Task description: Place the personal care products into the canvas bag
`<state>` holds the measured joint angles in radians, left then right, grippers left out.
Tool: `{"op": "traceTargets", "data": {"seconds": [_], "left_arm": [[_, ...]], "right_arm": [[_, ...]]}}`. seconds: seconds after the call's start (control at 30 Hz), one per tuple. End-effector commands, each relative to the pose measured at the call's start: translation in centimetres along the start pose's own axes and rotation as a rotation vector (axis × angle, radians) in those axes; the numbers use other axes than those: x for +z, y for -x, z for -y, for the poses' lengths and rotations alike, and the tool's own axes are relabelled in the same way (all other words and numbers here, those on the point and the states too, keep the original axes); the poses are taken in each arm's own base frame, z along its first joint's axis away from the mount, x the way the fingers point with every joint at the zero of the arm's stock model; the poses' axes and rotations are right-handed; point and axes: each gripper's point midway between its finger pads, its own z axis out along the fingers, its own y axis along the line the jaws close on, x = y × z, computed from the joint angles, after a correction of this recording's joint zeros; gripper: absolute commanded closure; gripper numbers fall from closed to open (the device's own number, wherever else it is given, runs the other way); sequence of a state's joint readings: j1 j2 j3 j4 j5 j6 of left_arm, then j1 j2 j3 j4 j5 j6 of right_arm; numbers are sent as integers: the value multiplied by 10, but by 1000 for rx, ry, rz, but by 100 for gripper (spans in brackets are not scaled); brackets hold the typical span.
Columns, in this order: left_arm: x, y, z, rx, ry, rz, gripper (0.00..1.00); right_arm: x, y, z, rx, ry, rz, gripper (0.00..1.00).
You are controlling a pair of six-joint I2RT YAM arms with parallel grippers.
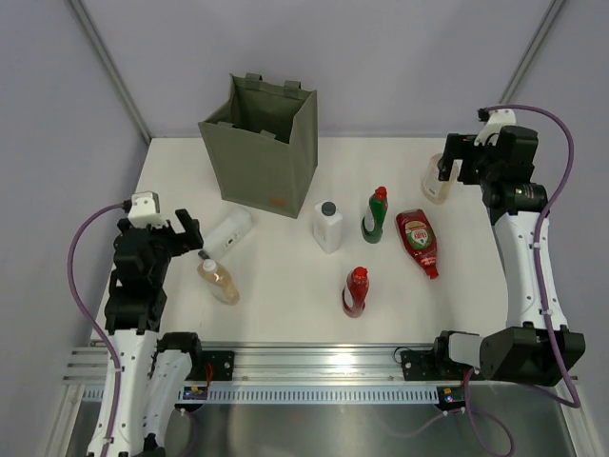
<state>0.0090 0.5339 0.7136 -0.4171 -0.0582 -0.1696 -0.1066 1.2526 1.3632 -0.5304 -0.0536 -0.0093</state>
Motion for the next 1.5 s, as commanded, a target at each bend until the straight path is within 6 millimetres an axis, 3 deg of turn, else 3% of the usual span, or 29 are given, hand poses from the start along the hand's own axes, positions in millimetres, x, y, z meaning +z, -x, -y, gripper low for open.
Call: {"op": "traceTargets", "data": {"seconds": [0.0, 0.03, 0.07, 0.1, 0.13, 0.2, 0.43, 0.57, 0.77, 0.8, 0.83, 0.9, 0.93, 1.23, 1.47], "left_arm": [[-2, 8, 17, 101, -112, -32, 1], [-2, 8, 18, 127, -120, -41, 1], [0, 5, 18, 145, -128, -62, 1], [2, -4, 23, 169, -163, -103, 1], [3, -7, 24, 248, -198, -113, 1], [4, -18, 34, 312, -285, -154, 2], [25, -56, 43, 540, -446, -322, 8], [56, -83, 42, 615, -469, -436, 10], [105, -83, 51, 634, -494, -473, 12], [114, -96, 52, 621, -508, -519, 13], [122, -91, 56, 608, -514, -519, 15], [133, -112, 57, 585, -530, -606, 18], [138, -110, 60, 585, -533, -615, 18], [145, -154, 61, 596, -509, -770, 20], [149, -187, 32, 622, -317, -847, 24]], "right_arm": [[-35, 0, -74, -400, 508, 64, 1], [-43, -10, -87, -493, 610, 66, 1], [-55, -34, -95, -670, 727, 46, 1], [-69, -45, -114, -733, 855, 63, 1], [-76, -54, -118, -774, 911, 59, 0], [-84, -71, -126, -755, 996, 40, 1], [-87, -94, -137, -656, 1130, -30, 0], [-83, -98, -137, -645, 1123, -30, 1], [-85, -101, -137, -635, 1124, -34, 0], [-84, -103, -137, -631, 1125, -40, 0], [-84, -103, -137, -629, 1126, -39, 1], [-84, -105, -137, -621, 1124, -42, 0], [-84, -105, -137, -619, 1123, -42, 1], [-78, -102, -135, -618, 1100, -38, 1], [-74, -97, -136, -606, 1100, -32, 0]]}}
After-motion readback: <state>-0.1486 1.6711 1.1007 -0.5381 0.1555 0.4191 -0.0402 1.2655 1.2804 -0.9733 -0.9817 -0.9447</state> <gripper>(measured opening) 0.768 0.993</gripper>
